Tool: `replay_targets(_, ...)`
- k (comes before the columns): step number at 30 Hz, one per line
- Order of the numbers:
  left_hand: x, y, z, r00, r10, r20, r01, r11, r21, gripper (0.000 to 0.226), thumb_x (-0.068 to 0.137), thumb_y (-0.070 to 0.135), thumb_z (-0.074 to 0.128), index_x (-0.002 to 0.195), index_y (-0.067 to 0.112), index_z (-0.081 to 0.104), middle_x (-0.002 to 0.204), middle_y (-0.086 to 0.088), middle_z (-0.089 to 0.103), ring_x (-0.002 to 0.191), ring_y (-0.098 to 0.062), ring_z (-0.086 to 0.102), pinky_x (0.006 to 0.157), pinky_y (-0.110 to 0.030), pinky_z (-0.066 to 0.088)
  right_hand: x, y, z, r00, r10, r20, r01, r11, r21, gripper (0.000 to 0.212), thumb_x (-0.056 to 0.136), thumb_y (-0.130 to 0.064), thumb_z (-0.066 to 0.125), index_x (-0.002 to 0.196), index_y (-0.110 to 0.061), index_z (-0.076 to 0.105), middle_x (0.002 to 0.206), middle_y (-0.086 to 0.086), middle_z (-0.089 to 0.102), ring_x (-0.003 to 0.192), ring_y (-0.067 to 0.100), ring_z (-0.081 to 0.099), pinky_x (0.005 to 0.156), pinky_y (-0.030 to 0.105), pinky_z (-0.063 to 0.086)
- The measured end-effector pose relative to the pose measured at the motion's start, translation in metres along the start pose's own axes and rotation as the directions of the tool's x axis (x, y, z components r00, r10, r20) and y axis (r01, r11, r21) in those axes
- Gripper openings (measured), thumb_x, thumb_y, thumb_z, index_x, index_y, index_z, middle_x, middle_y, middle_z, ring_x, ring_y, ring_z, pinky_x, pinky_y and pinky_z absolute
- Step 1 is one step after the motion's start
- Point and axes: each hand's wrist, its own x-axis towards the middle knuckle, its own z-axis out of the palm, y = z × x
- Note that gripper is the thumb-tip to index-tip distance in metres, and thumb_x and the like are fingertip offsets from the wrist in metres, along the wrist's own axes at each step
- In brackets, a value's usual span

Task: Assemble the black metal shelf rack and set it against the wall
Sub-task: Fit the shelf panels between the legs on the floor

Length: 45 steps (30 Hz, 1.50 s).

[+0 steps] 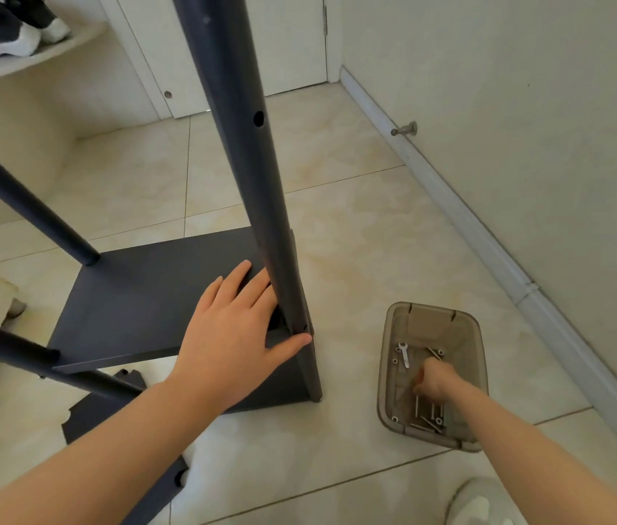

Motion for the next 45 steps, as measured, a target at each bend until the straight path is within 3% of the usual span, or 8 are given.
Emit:
replay_targets(9, 0.002, 0.0, 0.004, 0.998, 0.005, -0.065, 0.0, 0.997, 0.078, 0.081, 0.085, 0.073, 0.035, 0.144, 0.02, 0.054, 0.147, -0.002, 0.054, 0.138, -0.035, 0.048, 0.108, -0.047, 0.023, 0.007, -0.009, 0.029, 0.999, -0.013, -0.03, 0.008, 0.988, -0.155, 0.024, 0.096, -0.01, 0.055, 0.12, -0.008, 0.059, 0.121, 0.012, 0.063, 0.109, 0.027, 0.062, 0.091, 0.033, 0.052)
replay_targets(19, 0.005, 0.003, 0.004, 0.998, -0.031, 0.057, 0.029, 0.999, 0.029, 0.088, 0.083, 0.078, 0.028, 0.156, 0.029, 0.031, 0.163, 0.009, 0.029, 0.153, -0.024, 0.021, 0.121, -0.041, 0.014, 0.004, -0.014, 0.011, 0.999, -0.027, -0.033, 0.022, 0.991, -0.129, 0.027, 0.099, -0.014, 0.051, 0.123, -0.002, 0.055, 0.126, 0.016, 0.061, 0.116, 0.029, 0.06, 0.089, 0.029, 0.047)
replay_targets(26, 0.009, 0.008, 0.002, 0.99, -0.039, 0.135, 0.031, 0.998, 0.059, 0.083, 0.093, 0.072, 0.04, 0.16, 0.029, 0.015, 0.167, 0.009, 0.016, 0.156, -0.023, 0.006, 0.126, -0.044, 0.012, -0.058, -0.07, -0.071, 0.972, -0.233, -0.002, 0.231, 0.964, -0.135, 0.024, 0.092, -0.029, 0.065, 0.078, -0.011, 0.071, 0.074, 0.005, 0.067, 0.066, 0.017, 0.063, 0.061, 0.023, 0.048)
replay_targets(30, 0.013, 0.012, -0.008, 0.987, -0.008, 0.162, 0.004, 1.0, 0.024, 0.08, 0.092, 0.067, 0.051, 0.157, 0.026, 0.026, 0.163, 0.006, 0.027, 0.153, -0.027, 0.016, 0.123, -0.045, 0.022, -0.12, -0.102, -0.116, 0.91, -0.407, -0.084, 0.395, 0.909, -0.133, 0.007, 0.085, -0.016, 0.068, 0.086, -0.012, 0.073, 0.076, -0.006, 0.07, 0.068, 0.007, 0.065, 0.053, 0.01, 0.044)
replay_targets(33, 0.009, 0.01, -0.014, 0.991, 0.007, 0.134, -0.006, 1.0, -0.007, 0.068, 0.092, 0.063, 0.056, 0.149, 0.027, 0.041, 0.155, 0.008, 0.042, 0.145, -0.023, 0.033, 0.116, -0.042, 0.035, -0.172, -0.118, -0.132, 0.897, -0.433, -0.088, 0.441, 0.89, 0.112, 0.008, 0.092, -0.015, 0.065, 0.093, -0.007, 0.067, 0.073, -0.001, 0.075, 0.067, 0.011, 0.072, 0.056, 0.015, 0.053)
replay_targets(37, -0.002, 0.013, -0.017, 0.999, 0.006, 0.052, -0.003, 0.998, -0.065, 0.044, 0.098, 0.054, 0.053, 0.131, 0.025, 0.058, 0.132, 0.008, 0.06, 0.125, -0.016, 0.051, 0.1, -0.034, 0.045, -0.225, -0.123, -0.135, 0.944, -0.329, 0.015, 0.286, 0.841, 0.459, 0.019, 0.101, -0.015, 0.053, 0.1, 0.002, 0.064, 0.079, 0.009, 0.076, 0.062, 0.012, 0.07, 0.056, 0.02, 0.055)
replay_targets(41, -0.02, 0.014, -0.019, 0.996, -0.045, -0.072, 0.036, 0.991, -0.13, 0.028, 0.1, 0.046, 0.053, 0.111, 0.024, 0.066, 0.103, 0.009, 0.064, 0.099, -0.012, 0.055, 0.082, -0.029, 0.049, -0.248, -0.122, -0.126, 0.958, -0.274, 0.084, 0.194, 0.835, 0.515, 0.025, 0.103, -0.016, 0.049, 0.098, 0.001, 0.066, 0.084, 0.012, 0.076, 0.068, 0.015, 0.072, 0.065, 0.025, 0.056)
replay_targets(45, -0.041, 0.028, -0.01, 0.939, -0.324, -0.112, 0.237, 0.849, -0.472, 0.027, 0.099, 0.043, 0.057, 0.088, 0.022, 0.068, 0.077, 0.009, 0.063, 0.073, -0.008, 0.061, 0.07, -0.027, 0.056, -0.249, -0.127, -0.114, 0.974, -0.205, 0.098, 0.123, 0.839, 0.53, 0.017, 0.099, -0.013, 0.057, 0.099, -0.001, 0.068, 0.088, 0.011, 0.076, 0.074, 0.02, 0.071, 0.064, 0.027, 0.056)
